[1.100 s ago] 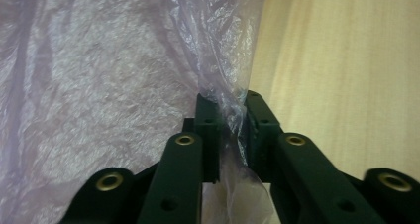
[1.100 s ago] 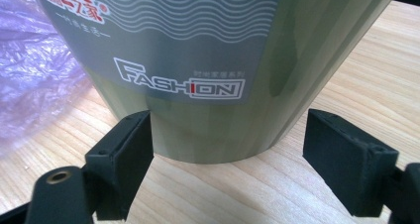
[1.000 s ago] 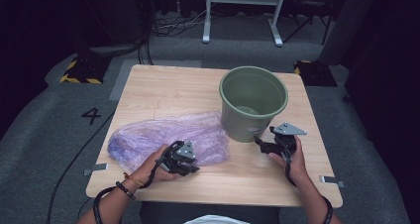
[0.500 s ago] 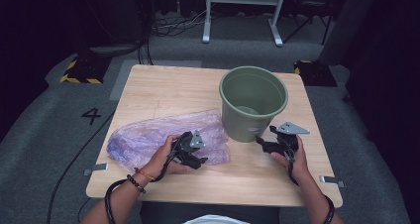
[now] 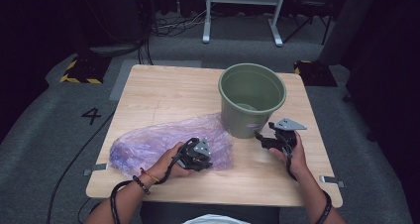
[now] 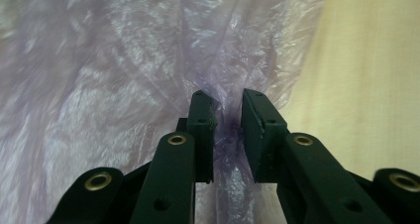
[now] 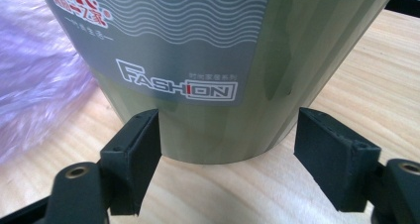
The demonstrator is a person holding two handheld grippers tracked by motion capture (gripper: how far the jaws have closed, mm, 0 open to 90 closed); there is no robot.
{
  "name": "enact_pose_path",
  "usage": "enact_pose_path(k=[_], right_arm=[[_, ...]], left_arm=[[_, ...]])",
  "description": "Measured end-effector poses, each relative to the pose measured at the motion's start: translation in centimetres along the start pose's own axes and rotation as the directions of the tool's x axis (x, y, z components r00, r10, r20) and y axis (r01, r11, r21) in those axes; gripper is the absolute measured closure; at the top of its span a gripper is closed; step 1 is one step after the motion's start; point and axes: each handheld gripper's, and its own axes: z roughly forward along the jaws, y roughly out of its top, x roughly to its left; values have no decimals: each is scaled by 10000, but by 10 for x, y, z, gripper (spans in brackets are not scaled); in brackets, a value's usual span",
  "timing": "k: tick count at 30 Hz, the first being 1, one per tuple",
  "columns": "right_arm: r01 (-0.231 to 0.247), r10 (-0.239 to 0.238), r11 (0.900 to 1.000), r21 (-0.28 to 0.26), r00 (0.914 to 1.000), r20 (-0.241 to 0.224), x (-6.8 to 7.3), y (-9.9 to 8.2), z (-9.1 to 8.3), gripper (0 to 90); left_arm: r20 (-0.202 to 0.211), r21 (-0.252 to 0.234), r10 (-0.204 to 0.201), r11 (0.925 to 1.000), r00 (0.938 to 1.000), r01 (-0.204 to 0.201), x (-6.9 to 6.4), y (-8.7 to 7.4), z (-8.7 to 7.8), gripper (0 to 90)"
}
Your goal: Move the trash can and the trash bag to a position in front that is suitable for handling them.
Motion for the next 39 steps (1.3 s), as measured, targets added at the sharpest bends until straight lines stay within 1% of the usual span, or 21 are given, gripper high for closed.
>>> enact_pose_path(k=[5,12,13,14,16,17,19,24,25,26,27,29,30,31,32,33,34,35,36,37,39], right_arm=[[-91,91,10000,10,10000,10,-2,5,8,278],[-20,24,9995,302,9999,-152,6,-1,8,278],[32,-22,9992,394,9997,-240,8,-2,8,276],[141,-119,9984,545,9991,-408,13,-4,5,272],[214,-185,9983,541,9984,-534,16,-4,3,270],[245,-210,9983,524,9976,-661,18,-4,1,268],[290,-257,9990,335,9950,-968,25,-1,-8,268],[412,-405,9991,28,9910,-1277,35,4,-18,288],[531,-556,9984,-199,9857,-1591,44,8,-24,351],[531,-556,9984,-199,9857,-1591,44,8,-24,351],[901,-950,9954,-333,9758,-1971,54,11,-28,391],[1104,-1181,9929,-454,9631,-2419,62,14,-30,460],[1104,-1181,9929,-454,9631,-2419,62,14,-30,460],[1505,-1574,9875,-461,9428,-2939,73,16,-27,498],[1505,-1574,9875,-461,9428,-2939,73,16,-27,498],[1801,-1852,9826,-464,9245,-3333,82,18,-23,507],[1801,-1852,9826,-464,9245,-3333,82,18,-23,507],[2235,-2161,9745,-190,9127,-3468,90,17,-14,488],[2235,-2161,9745,-190,9127,-3468,90,17,-14,488],[2522,-2298,9676,143,9022,-3650,95,13,-4,490],[2768,-2400,9595,522,9004,-3628,96,9,4,505]], left_arm=[[562,-84,706,9975,9959,-702,-12,13,11,750],[1049,-190,1065,9943,9888,-1051,-25,22,19,725],[962,-73,1183,9930,9883,-1182,-29,24,20,725],[578,62,1279,9917,9901,-1284,-32,27,20,552],[373,-11,1277,9918,9911,-1278,-34,29,17,410],[228,-356,1169,9926,9929,-1161,-36,30,10,410],[-109,-1272,871,9880,9961,-878,-38,32,-13,273],[-889,-1962,828,9755,9926,-990,-40,30,-52,225],[-1533,-2009,774,9737,9851,-1078,-36,23,-72,225],[-1533,-2009,774,9737,9851,-1078,-36,23,-72,226],[-2103,-2044,373,9755,9769,-812,-27,10,-91,230],[-2606,-2109,-221,9769,9652,-346,-12,-8,-107,234],[-2606,-2109,-221,9769,9652,-346,-12,-8,-107,235],[-3288,-1907,-750,9816,9414,116,4,-29,-119,232],[-3288,-1907,-750,9816,9414,116,4,-29,-119,229],[-3423,-2216,-1648,9709,9250,910,23,-53,-131,233],[-3423,-2216,-1648,9709,9250,910,23,-53,-131,234],[-3653,-2524,-2517,9535,8962,1649,44,-78,-140,235],[-3653,-2524,-2517,9535,8962,1649,44,-78,-140,235],[-4025,-2458,-2894,9480,8684,2021,57,-95,-142,235],[-4224,-2287,-3281,9406,8450,2509,70,-112,-141,237]])
